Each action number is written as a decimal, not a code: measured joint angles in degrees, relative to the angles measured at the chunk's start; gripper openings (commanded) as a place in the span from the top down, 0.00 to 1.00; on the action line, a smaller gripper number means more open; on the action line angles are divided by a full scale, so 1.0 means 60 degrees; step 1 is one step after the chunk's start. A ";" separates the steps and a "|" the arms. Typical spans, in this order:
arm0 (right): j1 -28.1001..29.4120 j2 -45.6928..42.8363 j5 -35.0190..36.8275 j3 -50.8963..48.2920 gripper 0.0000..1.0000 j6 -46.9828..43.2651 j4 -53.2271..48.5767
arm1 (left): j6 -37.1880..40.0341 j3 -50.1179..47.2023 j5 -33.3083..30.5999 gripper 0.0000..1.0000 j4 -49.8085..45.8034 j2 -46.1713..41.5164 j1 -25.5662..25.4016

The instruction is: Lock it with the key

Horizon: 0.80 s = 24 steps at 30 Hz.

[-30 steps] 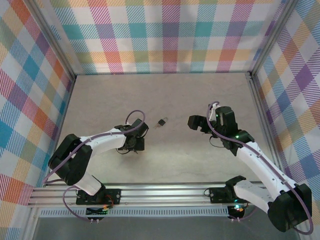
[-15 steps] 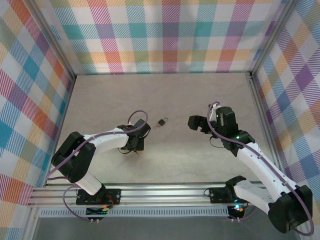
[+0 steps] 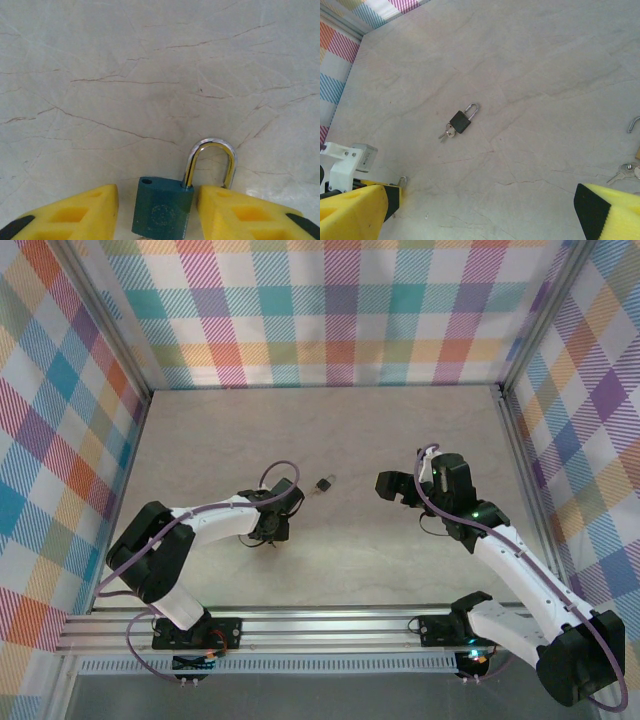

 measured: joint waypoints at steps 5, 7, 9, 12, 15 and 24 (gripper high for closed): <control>0.0000 0.0000 0.0000 0.0000 0.04 0.0000 -0.0004 | 0.0004 0.0007 0.0011 0.63 0.0069 0.0036 -0.0018; 0.0000 0.0000 0.0000 0.0000 0.04 0.0000 0.0000 | 0.0004 0.0011 0.0011 0.66 0.0102 0.0058 -0.0055; 0.0000 0.0000 0.0000 0.0000 0.04 0.0000 -0.0004 | 0.0007 0.0022 0.0015 0.68 0.0124 0.0080 -0.0080; 0.0007 0.0000 0.0000 0.0000 0.04 0.0000 -0.0004 | 0.0015 0.0040 0.0033 0.72 0.0106 0.0084 -0.0095; 0.0047 0.0004 0.0004 0.0000 0.04 0.0000 0.0000 | 0.0029 0.0058 0.0004 0.74 0.0084 0.0076 -0.0098; 0.0062 0.0087 -0.0004 0.0000 0.04 0.0000 0.0000 | 0.0036 0.0098 0.0007 0.94 0.0018 0.0076 -0.0098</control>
